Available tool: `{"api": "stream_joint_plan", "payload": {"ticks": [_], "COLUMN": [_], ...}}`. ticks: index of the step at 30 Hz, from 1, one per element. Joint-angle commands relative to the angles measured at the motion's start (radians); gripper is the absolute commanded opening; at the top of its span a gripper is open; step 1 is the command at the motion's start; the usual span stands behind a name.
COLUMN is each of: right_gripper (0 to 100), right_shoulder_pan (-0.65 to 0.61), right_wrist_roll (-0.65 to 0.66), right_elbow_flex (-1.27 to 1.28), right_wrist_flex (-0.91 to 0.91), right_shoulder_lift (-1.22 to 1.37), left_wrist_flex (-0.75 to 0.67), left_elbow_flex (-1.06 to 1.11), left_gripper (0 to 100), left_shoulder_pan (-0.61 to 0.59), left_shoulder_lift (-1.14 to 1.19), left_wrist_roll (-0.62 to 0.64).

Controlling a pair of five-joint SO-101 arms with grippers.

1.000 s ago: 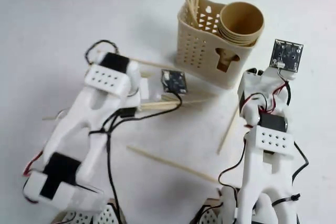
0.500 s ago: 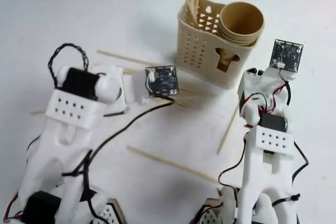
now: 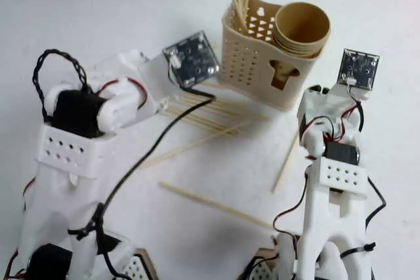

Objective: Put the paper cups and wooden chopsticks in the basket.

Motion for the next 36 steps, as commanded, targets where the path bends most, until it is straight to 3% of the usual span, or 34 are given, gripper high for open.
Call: {"api": "stream_joint_plan", "payload": {"ticks": [1,12,21,26,36], "right_gripper": [5.0,5.1,5.1,5.1,5.1], "right_shoulder_pan": [0.002,0.001,-0.001,-0.018,-0.021], "right_wrist_roll": [-0.009,-0.009,-0.009,-0.008,-0.008], "right_elbow_flex": [-0.005,-0.005,-0.005,-0.005,-0.003], "right_wrist_flex": [-0.018,-0.018,-0.018,-0.018,-0.018], "right_shoulder_lift": [-0.036,-0.036,-0.036,-0.036,-0.036], "left_wrist_flex": [-0.141,-0.555,-0.862,-0.895,-0.865], "left_elbow_flex": [-0.044,-0.11,-0.459,-0.741,-1.185], "left_gripper": [2,2,2,2,2], "left_shoulder_pan": [0.074,0.185,0.193,0.223,0.298], "left_shoulder_lift": [-0.041,0.11,0.44,0.65,0.966], "left_wrist_roll": [0.121,0.319,0.48,0.546,0.551]}}
